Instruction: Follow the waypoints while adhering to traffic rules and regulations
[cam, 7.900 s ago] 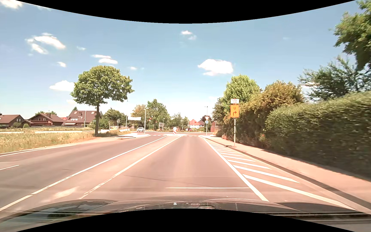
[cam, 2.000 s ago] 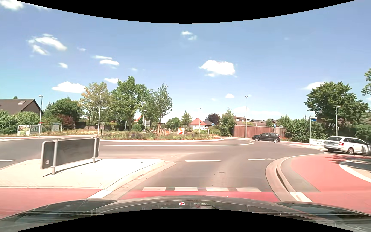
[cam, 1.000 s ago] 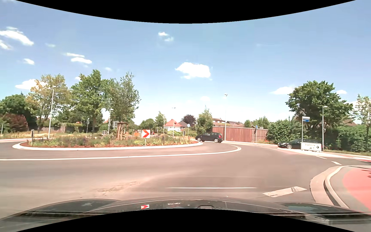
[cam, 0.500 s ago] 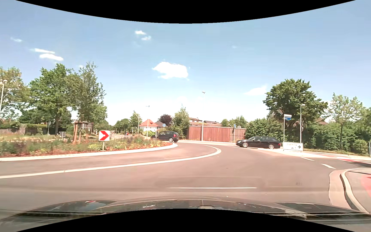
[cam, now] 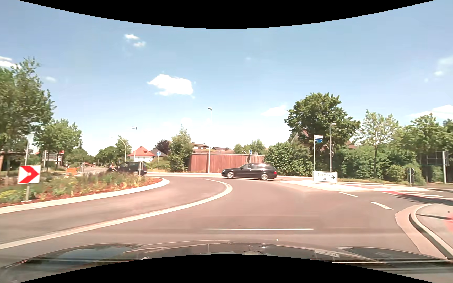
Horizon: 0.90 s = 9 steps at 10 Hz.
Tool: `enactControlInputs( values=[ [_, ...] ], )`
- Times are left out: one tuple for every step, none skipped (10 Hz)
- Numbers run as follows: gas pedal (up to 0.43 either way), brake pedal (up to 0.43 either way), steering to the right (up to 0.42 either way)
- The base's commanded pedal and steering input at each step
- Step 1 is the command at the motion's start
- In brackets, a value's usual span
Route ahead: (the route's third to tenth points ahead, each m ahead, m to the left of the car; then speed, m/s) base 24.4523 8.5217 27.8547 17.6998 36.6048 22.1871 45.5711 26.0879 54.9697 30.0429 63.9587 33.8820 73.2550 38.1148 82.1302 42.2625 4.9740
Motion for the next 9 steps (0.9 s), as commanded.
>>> enactControlInputs(
  values=[
    [0.15,0.0,0.253],
    [0.15,0.0,0.235],
    [0.15,0.0,0.21],
    [0.15,0.0,0.172],
    [0.15,0.0,0.142],
    [0.15,0.0,0.117],
    [0.15,0.0,0.099],
    [0.15,0.0,0.083],
    [0.15,0.0,0.06]
  ],
)
